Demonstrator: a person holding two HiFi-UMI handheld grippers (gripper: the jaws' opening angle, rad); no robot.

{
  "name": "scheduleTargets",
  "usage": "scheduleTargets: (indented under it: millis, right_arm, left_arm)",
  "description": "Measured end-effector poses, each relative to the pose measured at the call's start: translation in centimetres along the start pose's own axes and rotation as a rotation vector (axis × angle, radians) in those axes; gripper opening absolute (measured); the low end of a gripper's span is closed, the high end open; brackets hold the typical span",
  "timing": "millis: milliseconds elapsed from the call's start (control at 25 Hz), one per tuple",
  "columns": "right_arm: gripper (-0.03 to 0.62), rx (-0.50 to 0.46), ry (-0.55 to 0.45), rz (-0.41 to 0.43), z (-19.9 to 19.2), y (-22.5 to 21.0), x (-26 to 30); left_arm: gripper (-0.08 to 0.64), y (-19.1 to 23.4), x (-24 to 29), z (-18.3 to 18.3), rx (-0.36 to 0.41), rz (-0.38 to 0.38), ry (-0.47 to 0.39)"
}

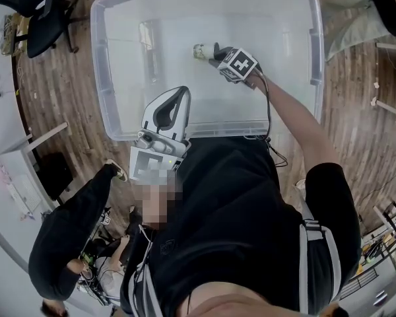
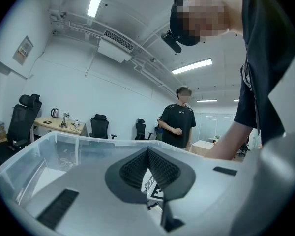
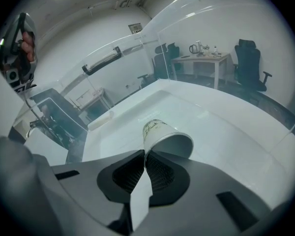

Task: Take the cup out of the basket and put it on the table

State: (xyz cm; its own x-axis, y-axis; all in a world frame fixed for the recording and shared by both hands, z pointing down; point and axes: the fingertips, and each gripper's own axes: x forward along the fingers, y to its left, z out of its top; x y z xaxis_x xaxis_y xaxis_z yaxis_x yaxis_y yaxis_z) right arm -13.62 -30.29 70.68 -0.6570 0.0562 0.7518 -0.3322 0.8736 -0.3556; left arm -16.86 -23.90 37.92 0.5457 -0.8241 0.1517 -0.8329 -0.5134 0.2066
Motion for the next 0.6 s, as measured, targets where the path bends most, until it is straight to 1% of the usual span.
scheduleTargets:
  millis: [200,600]
  right_arm:
    - [0.028,-0.027,-0.013,-0.020,0.7,0.1,-0.5]
    - [0.026,-0.037,-0.012,-0.069,1.7,0.1,-2.2]
  left_arm:
    - [0.018,-0.2,-0.1,0.0,-0.001,-0.003,-0.005]
    - [0.018,-0.9,-0.6,0.2,0.008,-0.009,-0.012]
